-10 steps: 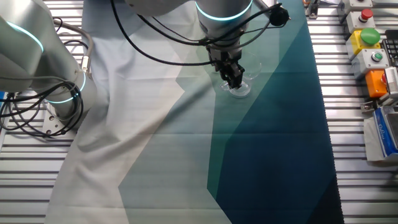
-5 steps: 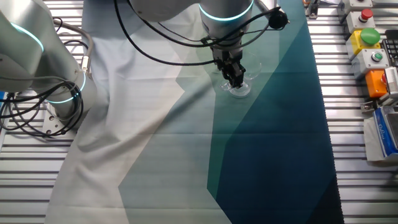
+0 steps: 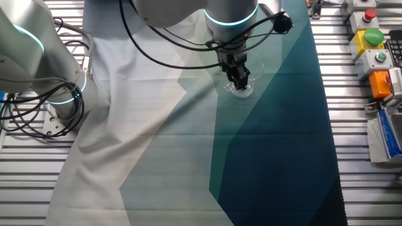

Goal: Pick up the cup

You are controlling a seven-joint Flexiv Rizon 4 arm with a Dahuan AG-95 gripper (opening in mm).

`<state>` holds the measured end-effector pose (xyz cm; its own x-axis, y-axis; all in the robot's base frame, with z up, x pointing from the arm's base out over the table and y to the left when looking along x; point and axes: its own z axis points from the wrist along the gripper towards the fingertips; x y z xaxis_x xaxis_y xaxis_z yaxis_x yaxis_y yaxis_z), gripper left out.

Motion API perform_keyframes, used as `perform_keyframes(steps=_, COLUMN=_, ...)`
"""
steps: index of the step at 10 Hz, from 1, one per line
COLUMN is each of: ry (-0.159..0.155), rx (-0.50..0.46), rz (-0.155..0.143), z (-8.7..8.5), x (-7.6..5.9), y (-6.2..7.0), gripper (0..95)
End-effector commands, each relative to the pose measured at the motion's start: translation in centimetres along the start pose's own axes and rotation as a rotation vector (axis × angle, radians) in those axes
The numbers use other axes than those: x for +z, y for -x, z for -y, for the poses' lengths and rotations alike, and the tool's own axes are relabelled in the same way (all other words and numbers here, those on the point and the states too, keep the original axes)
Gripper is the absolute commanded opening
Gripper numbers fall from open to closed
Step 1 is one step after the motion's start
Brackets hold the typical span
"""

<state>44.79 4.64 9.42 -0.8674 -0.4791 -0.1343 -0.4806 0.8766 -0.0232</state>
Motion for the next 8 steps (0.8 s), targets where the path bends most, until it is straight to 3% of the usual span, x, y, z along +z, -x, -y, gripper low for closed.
perform_keyframes(steps=1, ry=-0.002, rx=0.003, rz=0.014, z=-0.02, x=0.69, y=0.10, gripper=57.0)
perform_keyframes(steps=4, ry=-0.007, rx=0.006, rz=0.013, z=-0.08, x=0.84, y=0.09, gripper=57.0)
perform_keyframes(steps=7, ry=-0.014, rx=0.018, rz=0.012, z=-0.11, x=0.95, y=0.08, gripper=0.0)
perform_keyframes(steps=8, ry=-0.017, rx=0.018, rz=0.018, z=-0.13, x=1.02, y=0.06, gripper=0.0)
